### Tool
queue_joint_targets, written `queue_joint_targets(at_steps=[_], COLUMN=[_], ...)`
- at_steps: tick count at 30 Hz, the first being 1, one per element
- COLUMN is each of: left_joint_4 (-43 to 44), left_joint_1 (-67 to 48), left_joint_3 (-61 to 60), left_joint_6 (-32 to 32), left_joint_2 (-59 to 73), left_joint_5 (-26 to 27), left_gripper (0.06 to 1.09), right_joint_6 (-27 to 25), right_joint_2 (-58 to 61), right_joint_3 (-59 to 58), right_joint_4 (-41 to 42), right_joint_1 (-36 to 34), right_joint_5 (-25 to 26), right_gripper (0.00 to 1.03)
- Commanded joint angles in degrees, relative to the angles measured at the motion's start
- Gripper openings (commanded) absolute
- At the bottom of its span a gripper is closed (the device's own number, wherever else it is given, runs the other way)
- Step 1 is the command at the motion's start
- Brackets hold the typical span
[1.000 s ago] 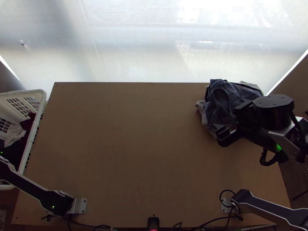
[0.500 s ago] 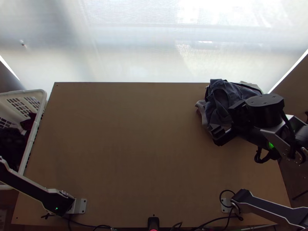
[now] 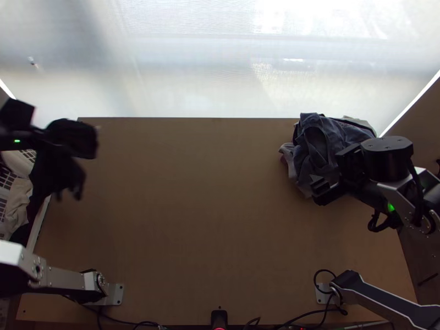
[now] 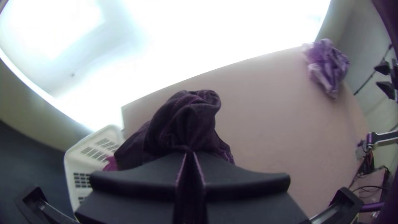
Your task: Fold the t-shirt
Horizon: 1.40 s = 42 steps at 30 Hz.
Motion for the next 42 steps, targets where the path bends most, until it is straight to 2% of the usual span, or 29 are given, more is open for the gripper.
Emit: queue_joint_targets(at_steps=[1,4,8,13,18,19,21,22,27,30,32,35,38,40,42], left_joint_4=[-0.2,3.84,10.87,19.93,25.03,25.55,25.55,25.46,24.15,18.08,13.16,10.44,18.52,21.77,24.67], left_joint_1=[-36.88,-52.7,-67.11,-76.34,-80.3,-80.3,-80.21,-80.03,-77.31,-75.73,-72.91,-64.3,-54.54,-49.27,-45.14], left_joint_3=[-2.38,-7.74,-17.5,-20.58,-12.58,-11.08,-9.5,-9.5,-7.39,-1.86,-0.45,-10.12,-26.55,-34.55,-41.06], left_joint_6=[-18.15,-24.21,-25.44,-26.85,-26.93,-27.02,-26.85,-26.58,-30.27,-30.19,-27.55,-22.63,-18.15,-15.68,-14.72], left_joint_2=[-10.23,-10.23,-8.82,-0.3,11.04,12.98,15.52,15.96,13.59,11.83,9.72,3.31,-5.57,-9.7,-12.95], left_joint_5=[0.42,-2.48,-4.41,-4.32,-4.32,-4.32,-4.24,-4.24,-2.21,-1.95,-2.04,-2.39,-2.92,-3.27,-5.2], left_gripper=[0.1,0.1,0.1,0.1,0.12,0.27,0.96,1.05,1.05,1.05,1.04,1.04,1.04,1.04,1.04], right_joint_6=[-0.33,-0.33,-0.33,-2.35,-3.32,-3.06,-2.53,-2.44,-1.3,-1.04,0.19,3.18,5.73,7.58,8.19], right_joint_2=[-6.44,-9.35,-11.81,-13.74,-15.23,-15.23,-15.32,-15.5,-15.76,-15.67,-15.76,-15.94,-14.09,-11.45,-8.29], right_joint_3=[-10.26,-15.18,-19.66,-24.67,-27.75,-28.1,-29.42,-30.12,-31.35,-31.09,-30.04,-29.95,-31.79,-31.88,-31.53], right_joint_4=[1.05,2.19,3.25,5.01,7.29,7.29,7.29,7.29,7.29,7.11,6.24,5.88,6.94,7.29,7.73], right_joint_1=[-3.85,-6.22,-9.74,-18.18,-24.24,-24.5,-24.42,-24.24,-21.52,-18.97,-15.63,-7.1,-0.07,3.18,7.05], right_joint_5=[0.0,0.0,0.0,-0.08,-0.7,-0.87,-1.05,-1.05,-1.31,-1.75,-2.9,-3.07,-3.69,-8.08,-10.1], right_gripper=[0.98,0.98,0.98,0.98,0.98,0.98,0.98,0.98,0.98,0.98,0.98,0.98,0.98,0.98,0.98])
